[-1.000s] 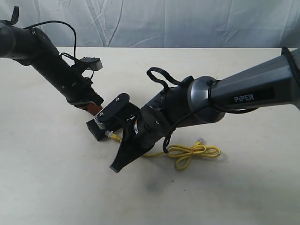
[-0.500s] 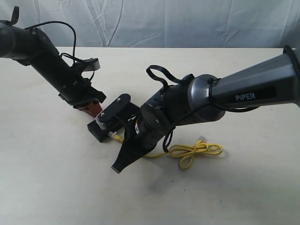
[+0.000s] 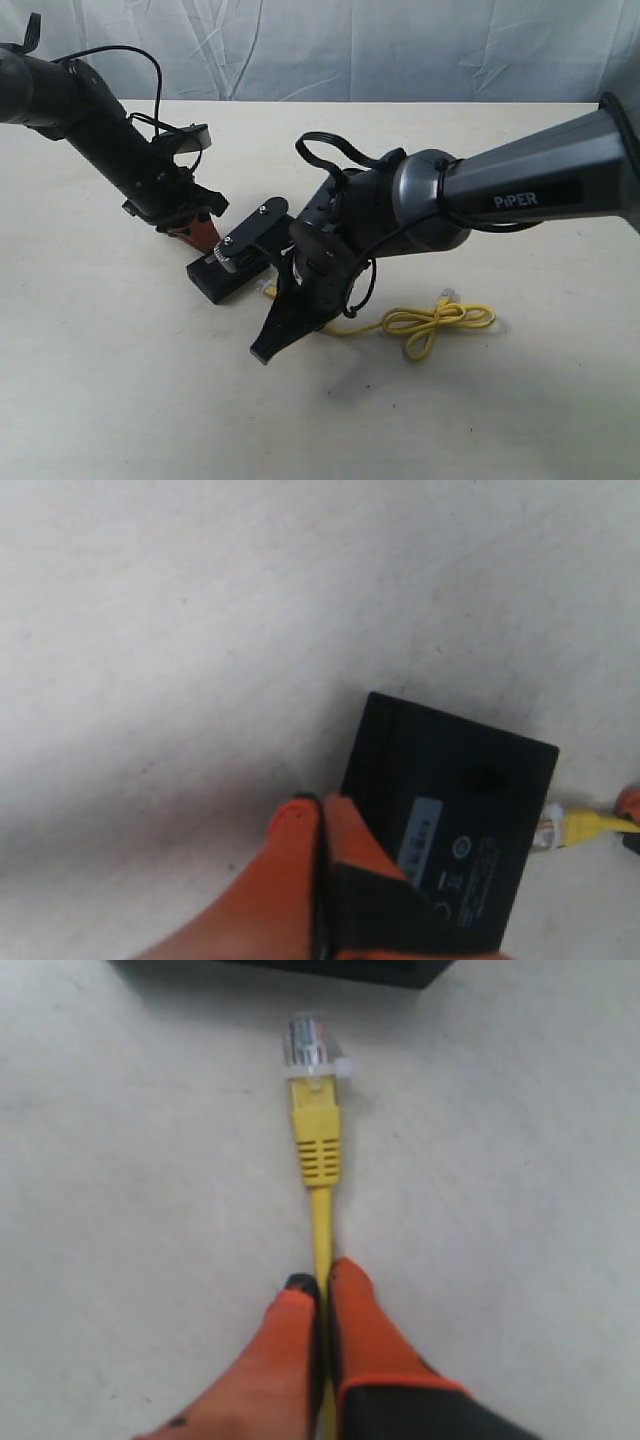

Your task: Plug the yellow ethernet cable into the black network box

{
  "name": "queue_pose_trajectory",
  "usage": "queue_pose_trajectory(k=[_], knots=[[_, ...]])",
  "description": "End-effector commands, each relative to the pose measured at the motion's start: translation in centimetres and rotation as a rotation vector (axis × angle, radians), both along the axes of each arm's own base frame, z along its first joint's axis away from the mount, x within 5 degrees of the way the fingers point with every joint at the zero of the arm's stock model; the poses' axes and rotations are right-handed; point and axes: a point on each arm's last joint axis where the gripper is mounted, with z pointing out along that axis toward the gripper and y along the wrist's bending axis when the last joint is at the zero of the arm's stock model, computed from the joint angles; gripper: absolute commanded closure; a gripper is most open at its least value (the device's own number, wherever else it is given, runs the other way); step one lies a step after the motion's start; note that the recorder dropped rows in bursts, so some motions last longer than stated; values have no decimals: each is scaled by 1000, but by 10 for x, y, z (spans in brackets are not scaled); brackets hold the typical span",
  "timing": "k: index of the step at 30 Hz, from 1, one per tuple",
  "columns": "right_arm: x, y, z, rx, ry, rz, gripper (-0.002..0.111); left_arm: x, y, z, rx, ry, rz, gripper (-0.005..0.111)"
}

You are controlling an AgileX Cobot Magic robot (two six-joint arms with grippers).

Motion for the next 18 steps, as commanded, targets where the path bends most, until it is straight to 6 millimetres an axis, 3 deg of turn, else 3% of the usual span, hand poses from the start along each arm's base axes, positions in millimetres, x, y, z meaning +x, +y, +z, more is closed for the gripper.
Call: queue_pose_trajectory(k=[1, 4, 18], knots=[[-3, -3, -8, -87, 39, 9, 109, 0, -3, 1, -5, 6, 0, 107], [-5, 2, -8, -86, 18, 82, 109, 0, -3, 1, -6, 4, 3, 107], [-1, 9, -3, -7, -45, 121, 109, 0, -3, 1, -4, 1, 3, 107]])
